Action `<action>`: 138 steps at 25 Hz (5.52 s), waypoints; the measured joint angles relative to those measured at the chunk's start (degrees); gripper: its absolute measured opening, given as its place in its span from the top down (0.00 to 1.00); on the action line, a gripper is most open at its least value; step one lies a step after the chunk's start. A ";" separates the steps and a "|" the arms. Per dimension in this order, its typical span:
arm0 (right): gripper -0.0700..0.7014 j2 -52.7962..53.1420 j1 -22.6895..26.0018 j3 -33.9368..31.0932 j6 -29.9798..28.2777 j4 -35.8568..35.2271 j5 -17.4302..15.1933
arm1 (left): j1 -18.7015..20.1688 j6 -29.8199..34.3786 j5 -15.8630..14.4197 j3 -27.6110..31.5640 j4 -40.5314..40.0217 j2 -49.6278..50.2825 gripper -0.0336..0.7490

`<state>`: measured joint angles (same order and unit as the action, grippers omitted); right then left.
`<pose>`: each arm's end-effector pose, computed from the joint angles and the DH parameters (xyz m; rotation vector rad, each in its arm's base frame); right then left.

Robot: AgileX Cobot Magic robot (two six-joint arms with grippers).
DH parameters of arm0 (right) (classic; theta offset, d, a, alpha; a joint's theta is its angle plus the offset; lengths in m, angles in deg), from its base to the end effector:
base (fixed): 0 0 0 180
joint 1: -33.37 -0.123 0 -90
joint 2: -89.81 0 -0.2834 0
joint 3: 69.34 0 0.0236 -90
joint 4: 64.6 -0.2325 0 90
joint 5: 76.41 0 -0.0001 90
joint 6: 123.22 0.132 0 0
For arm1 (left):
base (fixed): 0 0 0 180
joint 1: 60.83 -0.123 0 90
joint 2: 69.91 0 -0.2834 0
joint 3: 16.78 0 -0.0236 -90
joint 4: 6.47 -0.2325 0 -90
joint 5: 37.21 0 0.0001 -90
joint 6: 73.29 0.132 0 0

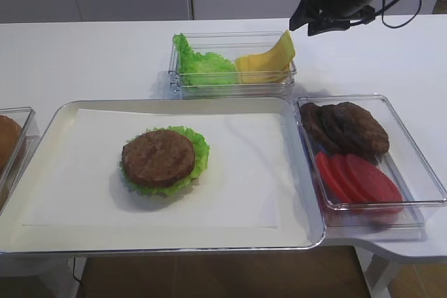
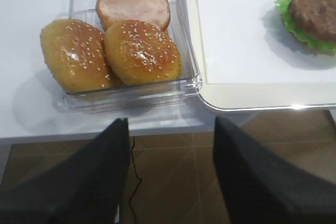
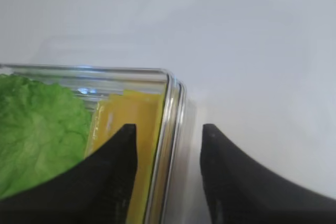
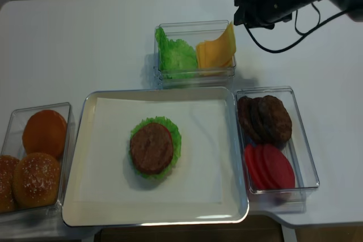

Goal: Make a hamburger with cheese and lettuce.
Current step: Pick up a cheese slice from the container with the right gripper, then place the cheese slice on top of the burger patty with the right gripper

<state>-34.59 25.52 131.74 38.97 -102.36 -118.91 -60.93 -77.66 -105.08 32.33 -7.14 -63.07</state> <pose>0.4583 0.1184 0.2352 -0.1091 2.4359 0.6735 0.0076 0.0014 0.2329 -0.0858 2.1594 -0.0287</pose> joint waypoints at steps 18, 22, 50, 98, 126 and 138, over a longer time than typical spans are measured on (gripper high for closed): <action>0.60 -4.97 0.00 2.72 -4.72 -6.43 0.43 | 0.00 0.00 0.00 0.00 0.00 0.00 0.47; 0.66 -4.97 0.00 2.82 -4.81 -6.54 0.55 | 0.00 0.00 0.00 0.00 0.00 0.00 0.47; 0.90 -5.38 0.00 2.82 -6.48 -8.22 -0.36 | 0.00 0.00 0.00 0.00 0.00 0.00 0.47; 0.90 24.28 -27.17 -17.84 -2.49 -2.54 -6.80 | 0.00 0.00 0.00 0.00 0.00 0.00 0.47; 0.90 14.02 -34.68 -17.93 -7.46 -8.66 2.61 | 0.00 0.00 0.00 0.00 0.00 0.00 0.47; 0.90 13.93 -34.68 -17.93 -7.46 -0.30 3.42 | 0.00 0.00 0.00 0.00 0.00 0.00 0.47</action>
<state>-20.66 -9.17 113.81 31.51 -102.66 -115.48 -60.93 -77.66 -105.08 32.33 -7.14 -63.07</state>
